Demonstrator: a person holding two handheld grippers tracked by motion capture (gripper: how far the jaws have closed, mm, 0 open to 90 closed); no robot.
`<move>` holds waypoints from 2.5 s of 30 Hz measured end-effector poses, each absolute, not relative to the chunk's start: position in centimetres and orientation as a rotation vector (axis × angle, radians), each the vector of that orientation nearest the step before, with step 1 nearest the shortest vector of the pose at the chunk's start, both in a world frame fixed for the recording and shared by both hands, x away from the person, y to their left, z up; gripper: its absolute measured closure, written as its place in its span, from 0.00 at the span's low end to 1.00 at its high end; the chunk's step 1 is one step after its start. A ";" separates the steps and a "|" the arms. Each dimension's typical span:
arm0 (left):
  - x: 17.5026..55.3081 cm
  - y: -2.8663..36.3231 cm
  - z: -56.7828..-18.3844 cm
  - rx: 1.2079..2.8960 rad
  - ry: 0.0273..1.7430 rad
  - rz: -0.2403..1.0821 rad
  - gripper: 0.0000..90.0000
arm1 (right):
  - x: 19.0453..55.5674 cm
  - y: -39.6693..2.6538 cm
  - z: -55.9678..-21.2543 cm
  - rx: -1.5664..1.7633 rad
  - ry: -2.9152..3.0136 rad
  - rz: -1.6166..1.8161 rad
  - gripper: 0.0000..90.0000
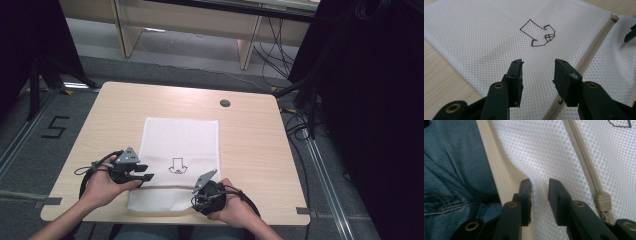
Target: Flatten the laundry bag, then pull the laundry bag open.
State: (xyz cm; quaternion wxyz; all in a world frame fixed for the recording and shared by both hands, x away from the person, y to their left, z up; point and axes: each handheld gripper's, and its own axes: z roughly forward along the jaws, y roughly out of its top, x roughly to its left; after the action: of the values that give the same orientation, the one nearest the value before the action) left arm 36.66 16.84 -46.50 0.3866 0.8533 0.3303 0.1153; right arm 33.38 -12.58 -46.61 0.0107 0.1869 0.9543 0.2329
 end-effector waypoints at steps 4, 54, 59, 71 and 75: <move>36.6 16.9 -46.7 2.181 0.837 0.291 0.65 | 33.2 -13.0 -45.9 0.622 2.974 0.748 0.73; 35.2 13.8 -49.2 2.346 0.705 0.204 0.78 | 37.9 -18.3 -46.7 1.099 2.737 0.777 0.86; 35.4 13.5 -48.9 2.270 0.727 0.234 0.74 | 38.1 -19.6 -46.2 1.124 2.678 0.815 0.82; 35.3 13.6 -49.0 2.255 0.711 0.241 0.70 | 37.8 -20.2 -45.8 1.152 2.652 0.800 0.79; 35.2 13.3 -48.9 2.237 0.687 0.231 0.65 | 37.6 -19.7 -45.9 1.096 2.716 0.770 0.82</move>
State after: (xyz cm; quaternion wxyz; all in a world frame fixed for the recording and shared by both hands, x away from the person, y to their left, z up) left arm 35.19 13.25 -48.86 0.3847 0.8781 0.2698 0.0905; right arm 37.57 -19.73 -45.94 0.0565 0.3613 0.8955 0.2537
